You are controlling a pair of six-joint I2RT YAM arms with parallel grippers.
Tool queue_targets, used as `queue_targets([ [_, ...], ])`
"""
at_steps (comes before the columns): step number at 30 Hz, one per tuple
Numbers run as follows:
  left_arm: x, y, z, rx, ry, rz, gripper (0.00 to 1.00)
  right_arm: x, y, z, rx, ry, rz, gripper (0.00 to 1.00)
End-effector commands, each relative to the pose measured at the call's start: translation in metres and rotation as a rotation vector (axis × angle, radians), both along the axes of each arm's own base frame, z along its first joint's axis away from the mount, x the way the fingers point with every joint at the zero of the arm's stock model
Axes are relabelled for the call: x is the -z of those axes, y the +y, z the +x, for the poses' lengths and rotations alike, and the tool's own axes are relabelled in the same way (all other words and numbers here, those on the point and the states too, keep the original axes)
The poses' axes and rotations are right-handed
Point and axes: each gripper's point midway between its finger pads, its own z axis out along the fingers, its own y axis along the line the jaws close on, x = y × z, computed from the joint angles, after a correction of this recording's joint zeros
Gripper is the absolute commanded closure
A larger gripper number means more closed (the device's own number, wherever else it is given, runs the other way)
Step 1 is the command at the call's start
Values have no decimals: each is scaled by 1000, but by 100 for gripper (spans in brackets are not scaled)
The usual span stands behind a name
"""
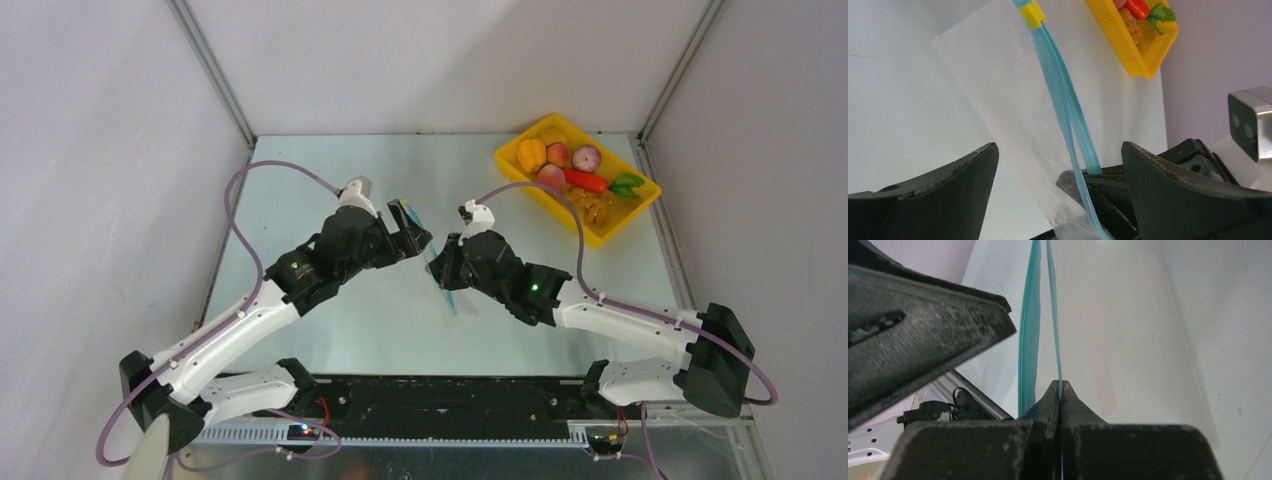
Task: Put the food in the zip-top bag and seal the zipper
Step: Open the zipper of the food storage bag.
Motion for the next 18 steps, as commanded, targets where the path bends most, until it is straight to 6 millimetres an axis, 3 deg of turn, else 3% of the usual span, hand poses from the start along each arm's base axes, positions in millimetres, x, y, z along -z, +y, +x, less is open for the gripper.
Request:
queue_targets([
  [1,-12,-7,-4,34,-21,8,0,-12,-7,8,69,-26,28,100],
  [7,2,-7,-7,31,13,27,8,-8,-13,9,97,-38,-5,100],
  [18,27,-10,-5,15,93,84,26,-15,-5,6,83,-112,-17,100],
])
